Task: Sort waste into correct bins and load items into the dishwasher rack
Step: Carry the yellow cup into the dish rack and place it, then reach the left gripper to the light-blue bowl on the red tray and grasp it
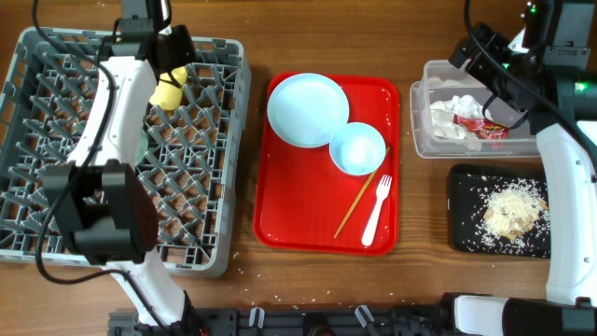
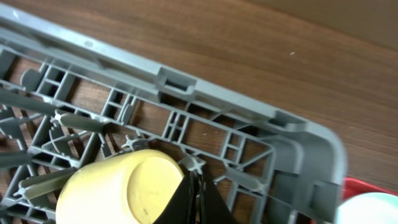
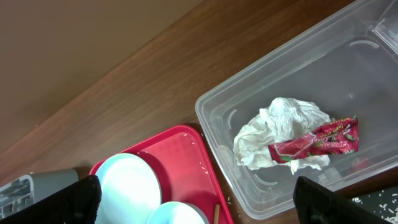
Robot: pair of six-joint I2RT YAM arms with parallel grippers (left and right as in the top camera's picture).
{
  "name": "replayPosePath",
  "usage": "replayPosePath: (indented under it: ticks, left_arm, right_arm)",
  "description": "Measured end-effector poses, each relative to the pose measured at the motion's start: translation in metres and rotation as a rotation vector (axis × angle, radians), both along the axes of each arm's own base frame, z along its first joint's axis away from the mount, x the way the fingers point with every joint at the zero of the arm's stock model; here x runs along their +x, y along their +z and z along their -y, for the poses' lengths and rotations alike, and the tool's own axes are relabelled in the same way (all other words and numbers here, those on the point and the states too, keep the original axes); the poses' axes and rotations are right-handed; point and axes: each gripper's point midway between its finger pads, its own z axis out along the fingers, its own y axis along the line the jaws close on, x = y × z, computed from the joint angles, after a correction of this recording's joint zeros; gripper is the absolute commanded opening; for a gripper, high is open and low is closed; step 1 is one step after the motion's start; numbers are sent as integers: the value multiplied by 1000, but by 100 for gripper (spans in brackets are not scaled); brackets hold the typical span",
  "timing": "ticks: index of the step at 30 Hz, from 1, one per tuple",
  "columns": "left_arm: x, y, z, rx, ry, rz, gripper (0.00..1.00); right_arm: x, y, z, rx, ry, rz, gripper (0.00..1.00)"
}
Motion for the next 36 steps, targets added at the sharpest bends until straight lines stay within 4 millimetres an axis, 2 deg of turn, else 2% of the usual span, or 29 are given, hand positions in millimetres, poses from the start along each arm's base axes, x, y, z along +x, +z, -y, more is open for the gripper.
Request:
replayPosePath:
  ticks: [2,11,17,19,20,21,22,23,24,26,27,30,34,36]
  left_arm:
    - [0,-12,-7,5,16,-26,4]
    - [-14,-32,-32,10,66,-111,4]
    - [-35,-26,-74,-17,186,-153,4]
    - [-41,-11,-81,-44,228,-131,4]
    - [-42,1,-78,-64,225,-106,4]
    - [-44,13,-72,-91,212,-84,5]
    - [-47,27,-62,-138,185,-62,24]
    - [-54,51,-41,-227,122,-33,55]
    - [-59,59,-30,-271,86,-31,62]
    - [-80,59,4,-375,12,-115,66]
    - [-92,53,21,-395,-25,-174,69]
    - [-110,36,66,-379,-160,-284,70]
    - [-118,13,104,-322,-267,-338,68]
    - [-120,11,123,-299,-332,-331,68]
  right_arm:
    - [0,0,0,0,0,0,100]
    - [0,0,0,0,0,0,100]
    - [0,0,0,0,0,0,100]
    - [0,0,0,0,0,0,99]
    - [0,0,0,0,0,0,100]
    - [0,0,0,0,0,-1,100]
    - [0,0,0,0,0,0,100]
    - [0,0,0,0,0,0,100]
    - [0,0,0,0,0,1,100]
    - [0,0,0,0,0,-1,100]
    - [0,0,0,0,0,0,100]
    - [0,0,0,0,0,0,100]
    - [0,0,0,0,0,0,100]
    - [0,0,0,0,0,0,100]
